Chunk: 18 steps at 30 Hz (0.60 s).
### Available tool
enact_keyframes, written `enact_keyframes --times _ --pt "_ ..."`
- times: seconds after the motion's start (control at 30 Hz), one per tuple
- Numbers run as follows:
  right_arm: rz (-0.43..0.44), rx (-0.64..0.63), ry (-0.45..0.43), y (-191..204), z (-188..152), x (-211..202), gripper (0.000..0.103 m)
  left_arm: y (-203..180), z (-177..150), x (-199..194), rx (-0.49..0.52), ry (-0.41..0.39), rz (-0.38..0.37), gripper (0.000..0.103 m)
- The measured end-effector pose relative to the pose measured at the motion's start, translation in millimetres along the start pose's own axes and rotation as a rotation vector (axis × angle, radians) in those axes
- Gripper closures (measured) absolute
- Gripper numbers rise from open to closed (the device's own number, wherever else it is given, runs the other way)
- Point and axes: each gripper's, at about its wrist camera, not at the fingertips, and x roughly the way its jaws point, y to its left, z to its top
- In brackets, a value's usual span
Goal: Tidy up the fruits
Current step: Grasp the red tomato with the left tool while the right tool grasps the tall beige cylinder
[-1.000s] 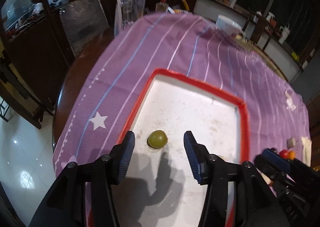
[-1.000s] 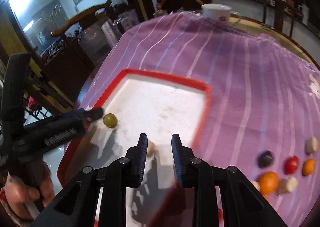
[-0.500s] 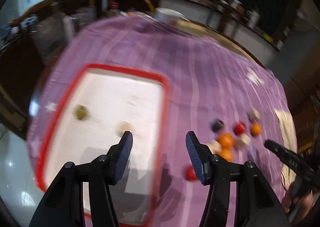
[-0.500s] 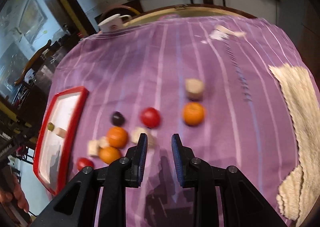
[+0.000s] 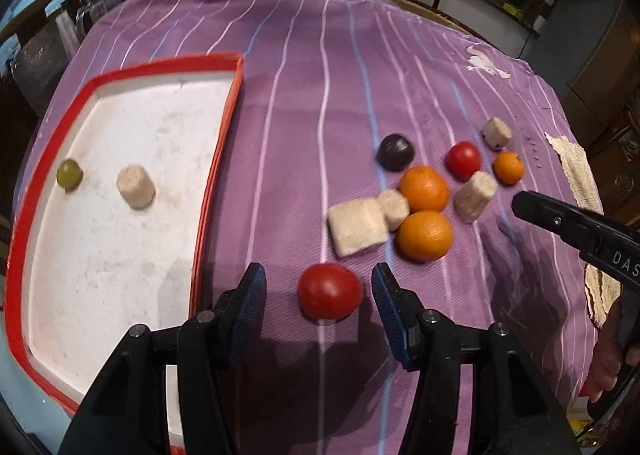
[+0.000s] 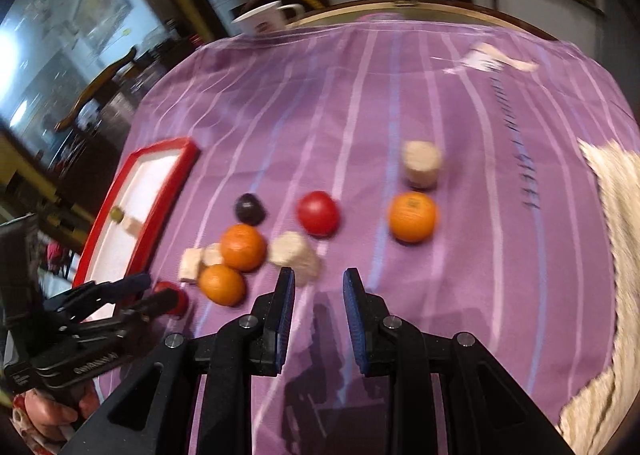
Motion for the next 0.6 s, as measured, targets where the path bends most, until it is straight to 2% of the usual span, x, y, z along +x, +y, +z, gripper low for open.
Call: enact_keyframes --times 0.13,0.33,0.5,0.53,0.6 --pt "-0.023 -0.077 0.019 15.9 3.3 19.2 0.075 7.5 -3.4 6.4 -0.027 0.018 -0.039 0.049" --pt "-0.092 -0.121 -0.001 19.1 10.5 30.9 0.073 0.3 -0.8 8.7 0.023 0.004 -0.012 0.049" --pt "-0.078 -0.092 0.003 12.8 12.7 32.6 0.073 -5.7 0.4 10.9 0.045 -0.001 0.014 0.049" --pt "-0.079 -0.092 0.002 13.4 12.8 33.0 0.073 -7.2 -0.4 11.3 0.05 -0.006 0.024 0.05" --pt "-0.084 -0.103 -0.001 16.1 13.3 34.0 0.073 -10.7 -2.4 11.5 0.071 -0.02 0.051 0.059"
